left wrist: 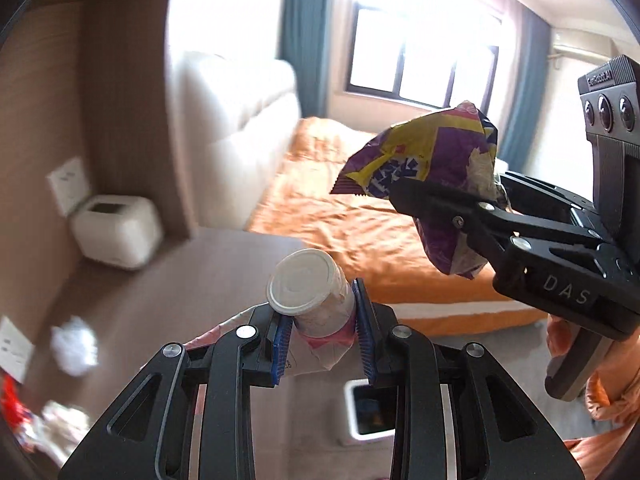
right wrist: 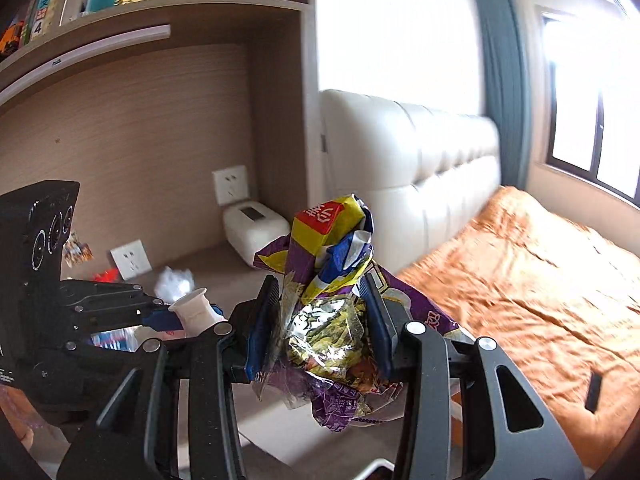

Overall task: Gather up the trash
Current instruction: 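Carry the cup and purple wrapper toward the white bin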

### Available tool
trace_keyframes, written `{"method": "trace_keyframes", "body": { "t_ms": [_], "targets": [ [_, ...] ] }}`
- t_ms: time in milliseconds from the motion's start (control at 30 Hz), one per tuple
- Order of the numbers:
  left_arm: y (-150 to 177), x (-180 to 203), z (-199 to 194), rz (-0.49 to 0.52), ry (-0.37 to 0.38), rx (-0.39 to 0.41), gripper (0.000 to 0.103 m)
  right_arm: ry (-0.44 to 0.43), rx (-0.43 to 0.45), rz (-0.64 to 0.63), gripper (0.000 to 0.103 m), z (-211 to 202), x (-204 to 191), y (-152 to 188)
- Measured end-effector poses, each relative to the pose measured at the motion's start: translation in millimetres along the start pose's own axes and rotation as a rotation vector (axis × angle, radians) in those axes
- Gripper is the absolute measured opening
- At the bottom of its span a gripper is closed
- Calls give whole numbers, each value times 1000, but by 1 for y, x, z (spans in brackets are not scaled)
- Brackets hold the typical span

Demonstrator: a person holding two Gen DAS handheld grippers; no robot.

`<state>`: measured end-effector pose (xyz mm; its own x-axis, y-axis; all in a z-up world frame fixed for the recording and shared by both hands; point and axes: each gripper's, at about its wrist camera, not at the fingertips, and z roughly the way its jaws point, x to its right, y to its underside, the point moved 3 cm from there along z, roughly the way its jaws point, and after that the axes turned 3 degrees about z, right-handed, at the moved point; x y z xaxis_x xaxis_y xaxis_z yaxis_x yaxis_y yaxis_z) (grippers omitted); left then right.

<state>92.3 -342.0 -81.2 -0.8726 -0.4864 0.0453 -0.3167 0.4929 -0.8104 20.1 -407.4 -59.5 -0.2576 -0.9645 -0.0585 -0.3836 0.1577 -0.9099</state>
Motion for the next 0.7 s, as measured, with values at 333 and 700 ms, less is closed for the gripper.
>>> {"method": "trace_keyframes", "body": {
  "t_ms": [333, 700],
  "targets": [
    [23, 99, 30, 45, 145, -54, 28, 117, -88, 110, 44, -59, 73, 68],
    [97, 146, 127, 100, 297, -218, 28, 155, -235, 230, 44, -40, 122, 147]
  ]
}}
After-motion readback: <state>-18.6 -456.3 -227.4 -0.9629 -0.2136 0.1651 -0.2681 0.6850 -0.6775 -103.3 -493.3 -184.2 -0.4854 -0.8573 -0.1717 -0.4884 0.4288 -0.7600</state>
